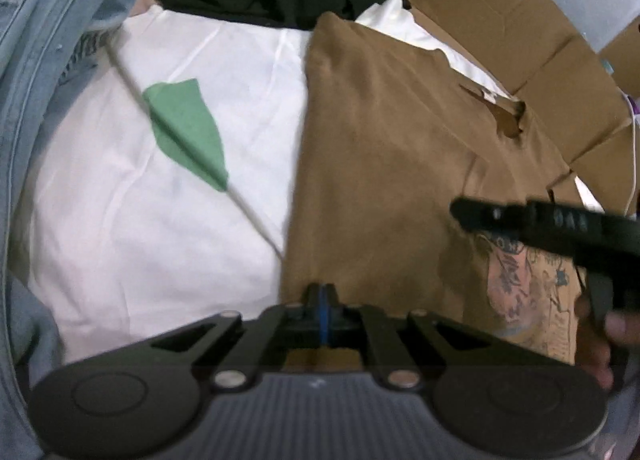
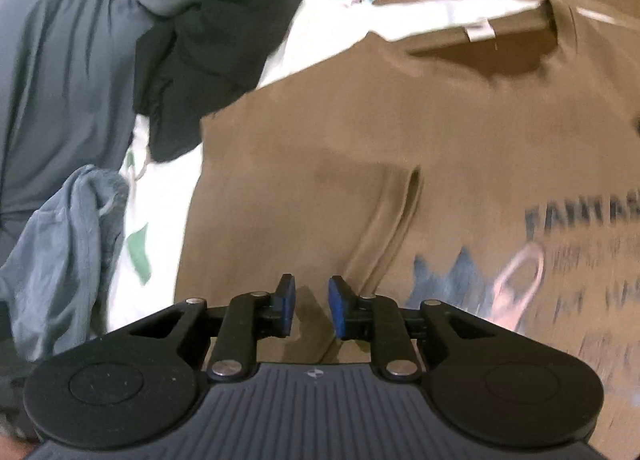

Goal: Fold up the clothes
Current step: 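Raise both open grippers away from the folded T-shirt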

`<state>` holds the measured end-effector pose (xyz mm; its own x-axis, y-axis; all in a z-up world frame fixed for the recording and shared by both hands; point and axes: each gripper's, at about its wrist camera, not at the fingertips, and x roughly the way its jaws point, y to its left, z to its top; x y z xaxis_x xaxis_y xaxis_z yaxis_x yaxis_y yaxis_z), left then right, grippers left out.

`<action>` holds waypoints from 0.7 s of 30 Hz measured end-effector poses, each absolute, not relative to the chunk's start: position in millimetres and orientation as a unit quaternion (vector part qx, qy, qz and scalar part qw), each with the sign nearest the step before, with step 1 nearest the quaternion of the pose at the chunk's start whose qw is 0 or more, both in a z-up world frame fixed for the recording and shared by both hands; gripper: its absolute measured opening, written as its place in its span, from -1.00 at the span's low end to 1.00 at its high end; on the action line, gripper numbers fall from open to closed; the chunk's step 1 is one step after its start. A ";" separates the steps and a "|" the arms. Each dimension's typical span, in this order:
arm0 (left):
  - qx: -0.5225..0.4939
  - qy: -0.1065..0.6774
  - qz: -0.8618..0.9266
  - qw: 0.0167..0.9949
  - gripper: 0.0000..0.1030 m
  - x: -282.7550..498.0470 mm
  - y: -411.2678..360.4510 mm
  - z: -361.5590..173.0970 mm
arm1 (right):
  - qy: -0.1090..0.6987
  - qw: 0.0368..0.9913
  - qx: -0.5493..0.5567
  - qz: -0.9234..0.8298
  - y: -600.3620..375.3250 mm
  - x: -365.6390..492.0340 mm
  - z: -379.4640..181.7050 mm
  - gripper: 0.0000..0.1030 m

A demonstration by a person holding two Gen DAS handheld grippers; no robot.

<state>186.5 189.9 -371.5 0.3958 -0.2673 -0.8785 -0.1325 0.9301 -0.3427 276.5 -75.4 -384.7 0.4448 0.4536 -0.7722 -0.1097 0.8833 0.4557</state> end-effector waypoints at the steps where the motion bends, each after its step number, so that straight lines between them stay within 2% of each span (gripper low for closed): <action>1: -0.177 0.549 -0.039 0.816 -0.95 186.2 189.5 -369.5 | 0.498 0.834 0.167 0.167 -77.0 282.6 -385.1 -0.51; 5: -0.173 0.551 -0.033 0.815 -0.96 185.3 193.0 -360.2 | 0.494 0.843 0.146 0.152 -87.5 298.8 -381.5 -0.51; 9: -0.180 0.534 -0.038 0.825 -0.94 200.1 194.8 -347.2 | 0.480 0.854 0.139 0.144 -95.5 304.7 -372.6 -0.29; 11: -0.168 0.523 -0.043 0.835 -0.93 212.3 191.3 -342.4 | 0.476 0.856 0.134 0.151 -92.2 305.5 -370.6 -0.28; 13: -0.158 0.521 -0.050 0.837 -0.93 225.2 187.1 -344.5 | 0.476 0.856 0.127 0.157 -87.8 306.1 -371.7 -0.18; 21: -0.101 0.539 -0.061 0.834 -0.93 270.8 178.2 -359.6 | 0.486 0.850 0.115 0.167 -86.9 310.8 -383.1 -0.15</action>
<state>270.8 178.2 -359.6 0.4122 -0.2099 -0.8866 -0.0067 0.9724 -0.2334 310.8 -86.9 -383.1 0.4718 0.3951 -0.7883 -0.1723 0.9181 0.3570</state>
